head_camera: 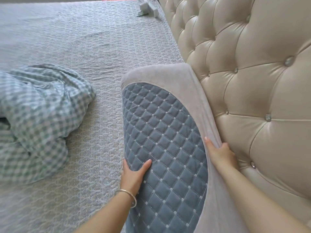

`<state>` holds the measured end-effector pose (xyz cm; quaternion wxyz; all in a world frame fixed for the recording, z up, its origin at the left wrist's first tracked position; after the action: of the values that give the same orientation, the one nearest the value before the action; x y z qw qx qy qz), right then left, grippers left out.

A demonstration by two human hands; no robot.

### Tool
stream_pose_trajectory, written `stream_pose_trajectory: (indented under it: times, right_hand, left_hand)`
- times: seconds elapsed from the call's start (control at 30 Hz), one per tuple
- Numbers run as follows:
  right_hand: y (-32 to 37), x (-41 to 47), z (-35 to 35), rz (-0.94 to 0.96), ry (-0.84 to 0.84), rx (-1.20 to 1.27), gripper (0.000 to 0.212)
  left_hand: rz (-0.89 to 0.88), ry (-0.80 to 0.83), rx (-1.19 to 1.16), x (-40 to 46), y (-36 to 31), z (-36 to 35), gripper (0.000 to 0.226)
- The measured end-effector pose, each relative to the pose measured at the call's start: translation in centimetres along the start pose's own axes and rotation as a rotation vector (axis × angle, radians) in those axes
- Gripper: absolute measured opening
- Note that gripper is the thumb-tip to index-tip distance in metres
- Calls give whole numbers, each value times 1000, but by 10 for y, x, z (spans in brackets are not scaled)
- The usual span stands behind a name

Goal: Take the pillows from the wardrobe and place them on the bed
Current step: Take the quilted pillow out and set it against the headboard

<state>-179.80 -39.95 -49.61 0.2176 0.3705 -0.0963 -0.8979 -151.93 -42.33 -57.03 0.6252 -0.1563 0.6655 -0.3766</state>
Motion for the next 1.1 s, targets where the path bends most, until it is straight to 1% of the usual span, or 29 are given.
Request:
stream_pose_trajectory:
  times: [0.13,0.2,0.3,0.4,0.47,0.53,0.6,0.63,0.7,0.73,0.77,0.83,0.9,0.93,1.0,1.03,1.1]
  right_hand:
    - [8,2,4,53,-16,15,78]
    - [18,2,9,108,-50,-15,77]
    - [31,6,14,149,-47,-69,75]
    - [30,17,7,119,61,-72,77]
    - [25,23,4,99,75,-59,79]
    - [24,24,2,100,47,-60,79]
    - [23,24,2,112,40,-56,78]
    - [23,25,3,117,50,-45,79]
    - [22,26,6,105,97,0,79]
    - [22,26,7,98,122,34,79]
    - [22,26,7,93,142,62,79]
    - [22,24,6,91,166,133,77]
    - [24,20,4,111,207,242,76]
    - [27,16,3,109,239,299,76]
    - [40,5,5,92,300,378,77]
    - [48,-3,8,89,322,392,79]
    - [75,-23,21,120,315,357,76]
  left_hand:
    - [-82,7,-119,1,-6,-6,106]
    - [-115,-23,-124,2,-10,-5,103]
    - [-106,-52,-54,10,-21,0,116]
    - [0,-3,82,16,-32,1,133]
    - [52,30,122,19,-35,0,136]
    - [49,63,109,21,-34,2,136]
    - [24,113,-6,23,-33,7,133]
    - [20,136,-83,24,-34,10,125]
    - [72,183,-258,23,-38,13,96]
    - [112,206,-349,23,-39,14,89]
    - [142,210,-402,24,-39,16,91]
    - [135,151,-454,21,-48,20,99]
    - [90,-26,-433,19,-61,34,107]
    - [55,-123,-366,14,-74,44,102]
    - [-73,-247,-218,1,-113,62,65]
    - [-150,-285,-157,-6,-136,70,52]
    - [-310,-326,-70,-23,-182,86,46]
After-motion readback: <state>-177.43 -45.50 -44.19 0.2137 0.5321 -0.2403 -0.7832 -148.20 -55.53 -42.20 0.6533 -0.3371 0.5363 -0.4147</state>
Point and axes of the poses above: each hand's wrist, its own x-axis towards the middle knuckle, its own z-axis out of the back of the hand, y = z × x, the point moved 2 cm from there along x, towards the middle knuckle, and after that the axes turned 14 degrees about y, right-handed, at the moved point
